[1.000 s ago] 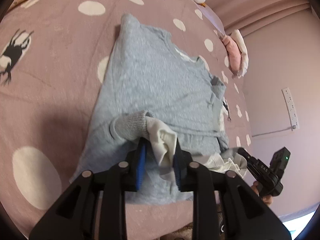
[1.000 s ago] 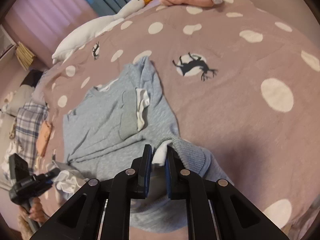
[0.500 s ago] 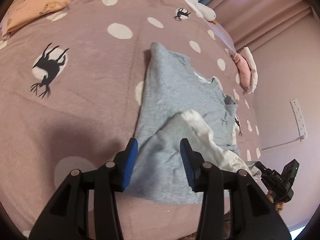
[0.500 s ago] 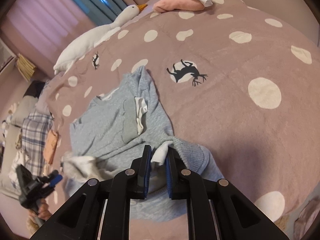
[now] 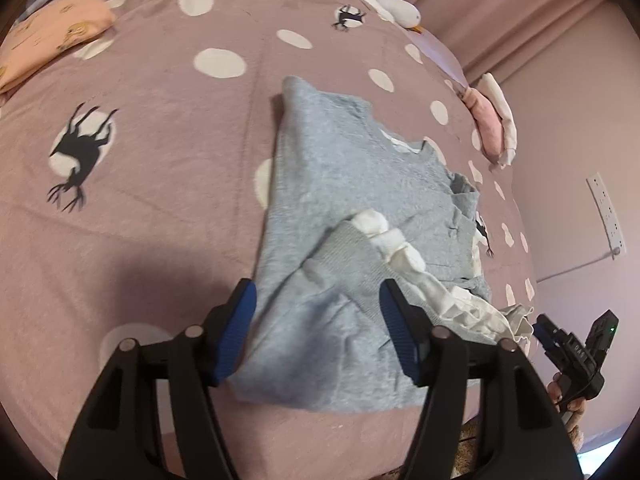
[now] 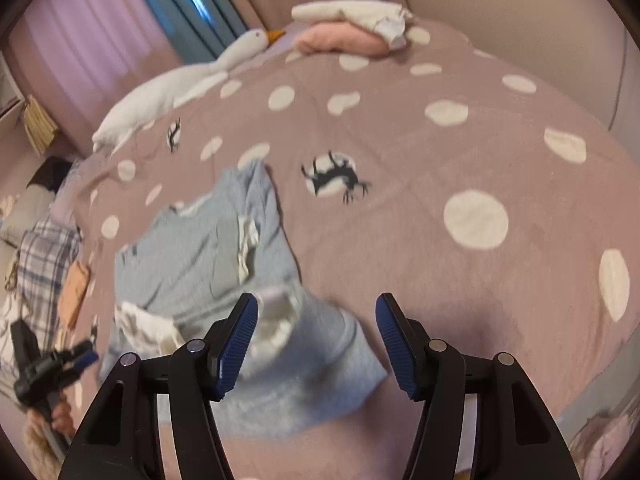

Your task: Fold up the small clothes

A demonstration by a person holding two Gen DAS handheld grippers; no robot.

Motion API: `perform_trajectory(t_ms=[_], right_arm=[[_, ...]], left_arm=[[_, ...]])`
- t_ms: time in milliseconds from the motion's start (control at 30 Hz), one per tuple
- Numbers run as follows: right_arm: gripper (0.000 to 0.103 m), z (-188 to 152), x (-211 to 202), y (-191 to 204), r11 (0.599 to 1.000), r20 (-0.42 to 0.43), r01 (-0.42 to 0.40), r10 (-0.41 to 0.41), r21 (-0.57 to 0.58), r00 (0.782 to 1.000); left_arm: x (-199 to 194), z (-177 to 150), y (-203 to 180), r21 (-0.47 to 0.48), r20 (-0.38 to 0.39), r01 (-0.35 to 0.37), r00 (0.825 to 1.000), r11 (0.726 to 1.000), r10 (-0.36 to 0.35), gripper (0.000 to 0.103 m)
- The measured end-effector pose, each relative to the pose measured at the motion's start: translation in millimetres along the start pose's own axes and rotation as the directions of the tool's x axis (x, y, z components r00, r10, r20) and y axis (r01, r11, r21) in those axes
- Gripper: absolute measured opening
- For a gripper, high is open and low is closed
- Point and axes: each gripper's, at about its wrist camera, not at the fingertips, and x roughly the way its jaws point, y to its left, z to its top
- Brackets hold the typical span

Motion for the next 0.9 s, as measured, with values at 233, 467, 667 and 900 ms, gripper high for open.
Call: perform_trajectory(t_ms=[233,467,667,900], right_arm=[[0.062,-25,22,-1,0.995,-0.129,-0.025,0.012,-0.095,0.992],[0.062,-12,45,2,0.995,-0.117,-0.023,0.012,-0.096,0.993],[0.062,-3,54,6,0.996,-0.122,-0.018,0.006,-0.092,0.993],[0.062,-7,22,-5,0.991,-0.107,-0.038,0.024,-0.129,0.994]], left_arm=[[27,4,-8,0.045,-0.045,-0.028,0.999,0.999,0.030,0.065],[47,5,-20,0.082,-0.063,-0.069,0.995,0.994,0.074,0.063],[54,1,-30,0.142,-0.054,-0.101,0.992,0.985,0.110,0.062],[43,-4,-39,0.219,-0.035,-0.107,0.992,0.970,0.117,0.059]])
